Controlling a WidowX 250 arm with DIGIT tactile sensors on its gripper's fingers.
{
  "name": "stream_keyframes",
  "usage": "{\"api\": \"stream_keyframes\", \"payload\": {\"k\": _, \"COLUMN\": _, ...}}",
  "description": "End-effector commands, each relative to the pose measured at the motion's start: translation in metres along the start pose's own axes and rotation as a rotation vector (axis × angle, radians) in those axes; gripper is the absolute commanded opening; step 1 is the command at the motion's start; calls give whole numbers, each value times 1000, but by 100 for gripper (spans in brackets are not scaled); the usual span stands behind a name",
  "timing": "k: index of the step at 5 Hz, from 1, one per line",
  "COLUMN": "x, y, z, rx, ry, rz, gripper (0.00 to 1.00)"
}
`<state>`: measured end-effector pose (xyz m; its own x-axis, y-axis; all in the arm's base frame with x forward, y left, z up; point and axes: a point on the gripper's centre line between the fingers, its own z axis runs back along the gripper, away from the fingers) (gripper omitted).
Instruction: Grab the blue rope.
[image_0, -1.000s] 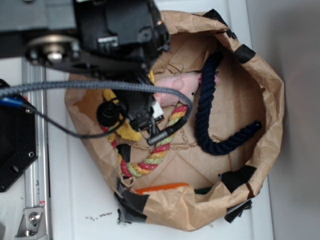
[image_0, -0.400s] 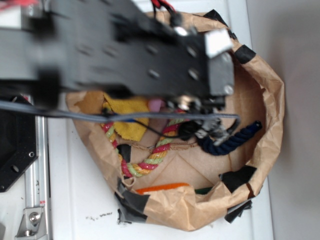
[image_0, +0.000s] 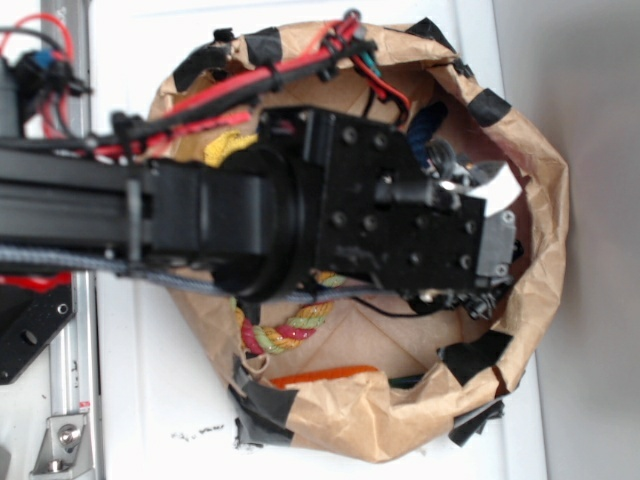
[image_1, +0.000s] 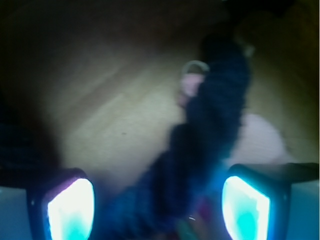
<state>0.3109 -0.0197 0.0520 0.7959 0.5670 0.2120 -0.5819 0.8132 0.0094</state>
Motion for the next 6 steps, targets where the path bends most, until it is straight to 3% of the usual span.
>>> {"api": "stream_keyframes", "payload": {"k": 1, "x": 19, "y": -5, "z": 14, "rx": -71, "ry": -51, "rz": -30, "gripper": 0}}
{"api": "stream_keyframes", "payload": {"k": 2, "x": 22, "y": 6, "z": 34, "rx": -89, "ry": -90, "rz": -84, "gripper": 0}}
{"api": "stream_keyframes", "payload": {"k": 3, "x": 31, "y": 33, "z": 83, "rx": -165, "ry": -130, "rz": -285, "gripper": 0}}
{"api": "stream_keyframes", "payload": {"k": 4, "x": 36, "y": 53, "z": 126, "rx": -228, "ry": -95, "rz": -454, "gripper": 0}}
{"api": "stream_keyframes", "payload": {"k": 5, "x": 32, "y": 52, "z": 142, "rx": -228, "ry": -38, "rz": -577, "gripper": 0}}
{"api": "stream_keyframes", "payload": {"k": 6, "x": 27, "y": 43, "z": 135, "rx": -191, "ry": -3, "rz": -599, "gripper": 0}}
